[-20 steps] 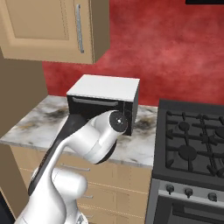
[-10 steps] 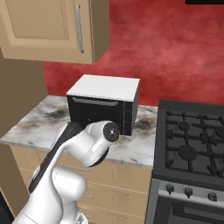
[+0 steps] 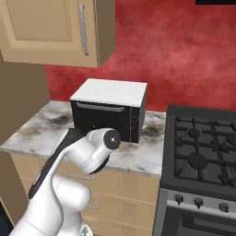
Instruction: Place the condiment bottle and ketchup from the counter to the top shelf of the fridge. If the existing items in the fridge are on the top shelf, move them to other shelves.
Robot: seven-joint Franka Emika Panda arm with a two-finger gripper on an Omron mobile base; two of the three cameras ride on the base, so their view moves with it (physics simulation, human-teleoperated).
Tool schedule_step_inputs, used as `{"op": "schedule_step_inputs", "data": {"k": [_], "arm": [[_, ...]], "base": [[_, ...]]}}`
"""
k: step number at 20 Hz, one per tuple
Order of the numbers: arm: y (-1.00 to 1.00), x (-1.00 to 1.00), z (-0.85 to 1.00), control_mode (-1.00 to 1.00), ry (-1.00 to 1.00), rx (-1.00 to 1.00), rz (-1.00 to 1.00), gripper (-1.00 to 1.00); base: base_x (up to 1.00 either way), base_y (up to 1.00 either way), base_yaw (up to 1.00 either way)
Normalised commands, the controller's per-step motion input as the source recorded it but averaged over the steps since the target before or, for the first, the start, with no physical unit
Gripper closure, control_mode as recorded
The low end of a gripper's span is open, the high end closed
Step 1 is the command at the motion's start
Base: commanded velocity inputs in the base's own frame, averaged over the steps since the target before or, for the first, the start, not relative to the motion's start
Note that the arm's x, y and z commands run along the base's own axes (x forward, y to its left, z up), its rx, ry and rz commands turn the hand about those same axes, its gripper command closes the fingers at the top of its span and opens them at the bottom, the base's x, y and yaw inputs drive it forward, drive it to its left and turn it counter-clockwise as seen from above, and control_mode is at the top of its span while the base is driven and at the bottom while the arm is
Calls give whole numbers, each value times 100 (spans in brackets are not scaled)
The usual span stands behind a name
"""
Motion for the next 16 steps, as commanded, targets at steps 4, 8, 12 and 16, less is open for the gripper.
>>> {"op": "schedule_step_inputs", "data": {"k": [4,8,12,16], "arm": [[20,39,-28,-100,0,5,0,-100],[8,44,-38,-100,-2,7,0,-100],[1,24,-23,-100,-2,2,0,-100],[0,26,-11,-100,0,0,0,-100]], "base": [[0,0,0],[0,0,0],[0,0,0],[0,0,0]]}}
